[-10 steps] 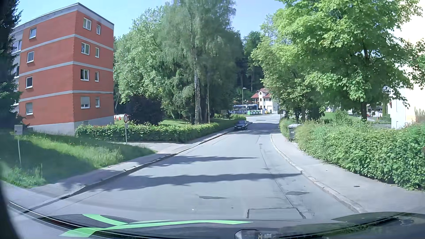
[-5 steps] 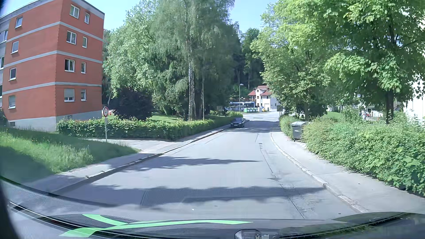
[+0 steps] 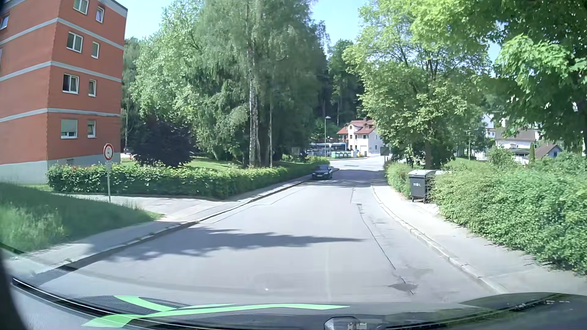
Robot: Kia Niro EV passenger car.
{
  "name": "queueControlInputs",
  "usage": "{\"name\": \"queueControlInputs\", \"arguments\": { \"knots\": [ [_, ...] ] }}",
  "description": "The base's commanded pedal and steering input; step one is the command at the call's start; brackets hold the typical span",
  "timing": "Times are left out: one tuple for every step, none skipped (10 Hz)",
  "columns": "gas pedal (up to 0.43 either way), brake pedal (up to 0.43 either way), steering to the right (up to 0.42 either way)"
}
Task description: Follow the waypoints while adhering to traffic rules and regulations
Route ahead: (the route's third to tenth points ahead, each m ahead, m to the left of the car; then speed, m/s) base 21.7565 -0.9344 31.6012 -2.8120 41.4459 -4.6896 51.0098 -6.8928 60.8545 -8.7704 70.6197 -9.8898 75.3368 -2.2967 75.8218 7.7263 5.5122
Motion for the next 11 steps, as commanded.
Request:
{"name": "queueControlInputs", "arguments": {
  "knots": [
    [0.000, 0.152, 0.026],
    [0.000, 0.152, 0.026],
    [0.000, 0.159, 0.026],
    [0.000, 0.165, 0.026],
    [0.000, 0.165, 0.026],
    [0.000, 0.165, 0.026],
    [0.000, 0.171, 0.026],
    [0.000, 0.177, 0.026],
    [0.000, 0.189, 0.026],
    [0.000, 0.189, 0.026],
    [0.000, 0.183, 0.025]
  ]
}}
